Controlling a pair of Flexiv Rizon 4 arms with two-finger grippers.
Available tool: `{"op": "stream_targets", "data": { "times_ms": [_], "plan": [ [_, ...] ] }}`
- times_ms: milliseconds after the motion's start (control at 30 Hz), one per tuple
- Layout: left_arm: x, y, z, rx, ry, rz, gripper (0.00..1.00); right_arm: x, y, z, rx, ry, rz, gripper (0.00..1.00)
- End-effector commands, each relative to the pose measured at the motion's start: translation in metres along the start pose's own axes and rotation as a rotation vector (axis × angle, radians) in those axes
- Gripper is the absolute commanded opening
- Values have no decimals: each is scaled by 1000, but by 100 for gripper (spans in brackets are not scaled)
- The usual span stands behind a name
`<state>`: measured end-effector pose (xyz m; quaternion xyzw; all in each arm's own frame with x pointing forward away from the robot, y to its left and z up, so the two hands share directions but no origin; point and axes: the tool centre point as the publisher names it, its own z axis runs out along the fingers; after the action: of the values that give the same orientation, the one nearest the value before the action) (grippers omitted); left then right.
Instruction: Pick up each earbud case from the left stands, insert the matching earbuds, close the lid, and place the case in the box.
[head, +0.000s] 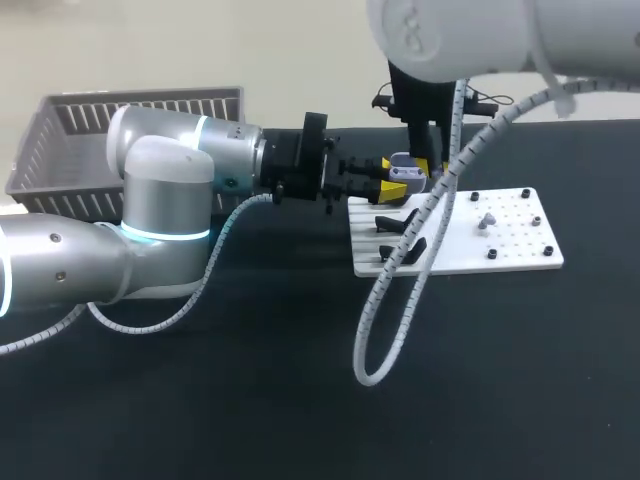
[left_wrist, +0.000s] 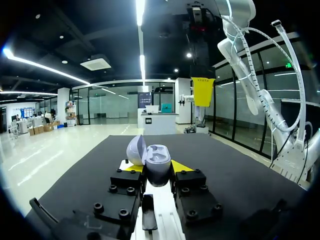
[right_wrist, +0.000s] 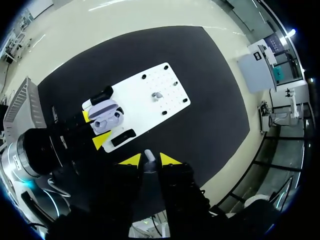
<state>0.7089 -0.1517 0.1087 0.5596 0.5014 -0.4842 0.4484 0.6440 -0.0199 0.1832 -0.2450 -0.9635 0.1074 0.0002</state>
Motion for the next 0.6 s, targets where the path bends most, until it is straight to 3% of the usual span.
{"op": "stream_targets", "data": {
  "times_ms": [33, 233, 333, 433, 600],
  "plan": [
    [1, 0, 0, 0, -1, 0, 0, -1, 1, -1, 5, 3, 0, 0],
    [1, 0, 0, 0, -1, 0, 0, -1, 1, -1, 5, 3, 0, 0],
    [1, 0, 0, 0, -1, 0, 0, -3, 9, -4, 28, -26, 79, 0],
    [1, 0, 0, 0, -1, 0, 0, -8, 15, -9, -10, -46, 183, 0],
    [-3, 0, 4, -5, 8, 27, 0, -18, 18, -14, -15, 13, 317, 0]
  ]
}}
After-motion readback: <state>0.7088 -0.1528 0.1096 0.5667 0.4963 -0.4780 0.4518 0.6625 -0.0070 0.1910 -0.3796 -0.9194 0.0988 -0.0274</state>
